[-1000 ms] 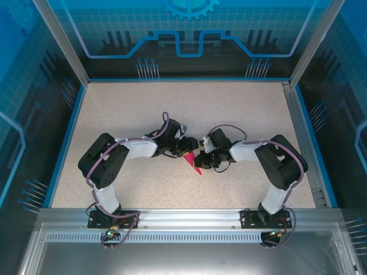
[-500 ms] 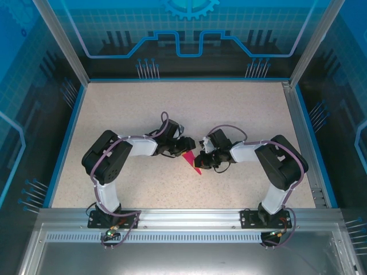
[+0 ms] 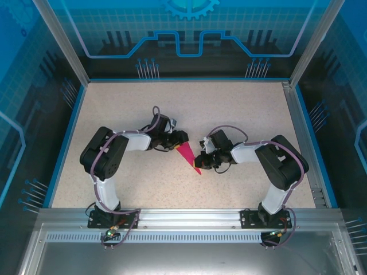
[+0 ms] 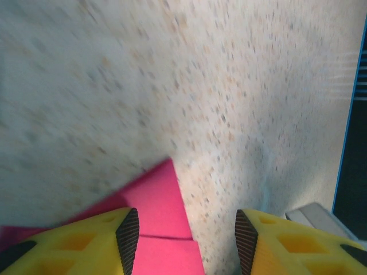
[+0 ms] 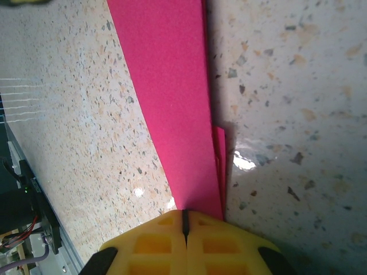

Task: Fold a paper plane with a square sheet of paper (pick it up from the middle)
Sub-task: Fold the wing for the fifth time at the center of the table.

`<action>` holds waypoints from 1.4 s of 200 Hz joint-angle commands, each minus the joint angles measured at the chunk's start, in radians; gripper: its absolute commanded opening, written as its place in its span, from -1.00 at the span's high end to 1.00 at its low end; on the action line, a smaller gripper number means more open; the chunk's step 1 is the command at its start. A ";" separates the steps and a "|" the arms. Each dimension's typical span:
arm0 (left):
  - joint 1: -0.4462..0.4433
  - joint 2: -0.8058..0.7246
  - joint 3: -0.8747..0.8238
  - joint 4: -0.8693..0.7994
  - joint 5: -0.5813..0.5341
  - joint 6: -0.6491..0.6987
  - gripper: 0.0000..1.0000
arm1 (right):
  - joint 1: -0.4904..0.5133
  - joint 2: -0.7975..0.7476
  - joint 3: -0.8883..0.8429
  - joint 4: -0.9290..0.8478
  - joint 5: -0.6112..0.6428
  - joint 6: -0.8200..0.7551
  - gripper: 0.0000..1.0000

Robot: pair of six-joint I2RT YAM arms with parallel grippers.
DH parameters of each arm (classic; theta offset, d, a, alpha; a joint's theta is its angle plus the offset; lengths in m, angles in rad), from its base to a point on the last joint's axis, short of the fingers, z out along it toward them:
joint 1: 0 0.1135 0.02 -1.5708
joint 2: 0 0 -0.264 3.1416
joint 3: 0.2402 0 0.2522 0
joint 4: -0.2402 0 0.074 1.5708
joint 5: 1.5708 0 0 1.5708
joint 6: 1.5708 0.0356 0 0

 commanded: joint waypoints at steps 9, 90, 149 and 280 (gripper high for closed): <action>0.091 0.031 -0.014 0.025 -0.040 0.086 -0.06 | -0.008 0.049 -0.056 -0.150 0.056 -0.018 1.00; 0.114 -0.184 0.080 -0.202 -0.064 0.080 -0.18 | 0.080 -0.114 0.030 -0.029 -0.033 0.060 0.71; -0.058 -0.313 0.147 -0.627 -0.328 -0.016 -0.37 | -0.060 -0.259 0.084 -0.266 0.137 -0.079 0.36; -0.189 -0.157 0.191 -0.731 -0.365 -0.069 -0.24 | 0.003 0.046 0.215 -0.223 -0.012 -0.164 0.12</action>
